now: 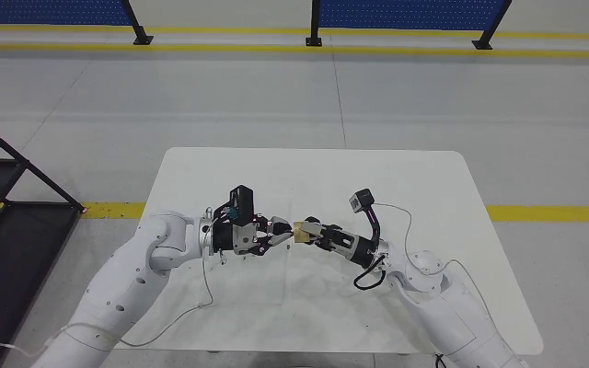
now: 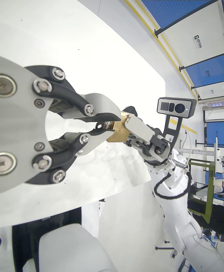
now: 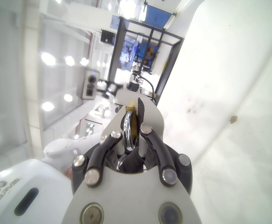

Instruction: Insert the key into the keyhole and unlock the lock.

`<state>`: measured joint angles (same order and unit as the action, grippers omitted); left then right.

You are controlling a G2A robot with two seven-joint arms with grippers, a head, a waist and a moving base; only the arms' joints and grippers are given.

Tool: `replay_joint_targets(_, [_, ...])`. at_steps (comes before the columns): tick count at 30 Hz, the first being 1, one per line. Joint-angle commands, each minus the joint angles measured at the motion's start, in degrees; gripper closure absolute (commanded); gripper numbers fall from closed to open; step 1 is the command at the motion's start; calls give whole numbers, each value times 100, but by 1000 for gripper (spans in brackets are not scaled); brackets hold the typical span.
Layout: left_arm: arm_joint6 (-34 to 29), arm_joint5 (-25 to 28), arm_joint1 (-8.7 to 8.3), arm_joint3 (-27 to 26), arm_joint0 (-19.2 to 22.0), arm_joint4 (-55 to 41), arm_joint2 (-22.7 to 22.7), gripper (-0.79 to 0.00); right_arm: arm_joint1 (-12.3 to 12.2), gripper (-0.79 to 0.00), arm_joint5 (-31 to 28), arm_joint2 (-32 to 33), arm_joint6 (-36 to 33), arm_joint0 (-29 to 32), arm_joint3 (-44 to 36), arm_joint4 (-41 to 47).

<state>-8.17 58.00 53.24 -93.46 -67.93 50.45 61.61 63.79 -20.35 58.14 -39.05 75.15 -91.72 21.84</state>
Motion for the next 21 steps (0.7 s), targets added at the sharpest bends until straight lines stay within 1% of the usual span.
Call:
replay_joint_targets(1, [123,0,-7,-3,-24,128,9,0,0,0,0,0,0,0,0,0])
replay_joint_targets(10, [628,-29,-6,-92,-119,752,119,0,0,0,0,0,0,0,0,0])
replay_joint_targets(21, [908,-87,22,-143,-155,1160,145,0,0,0,0,0,0,0,0,0])
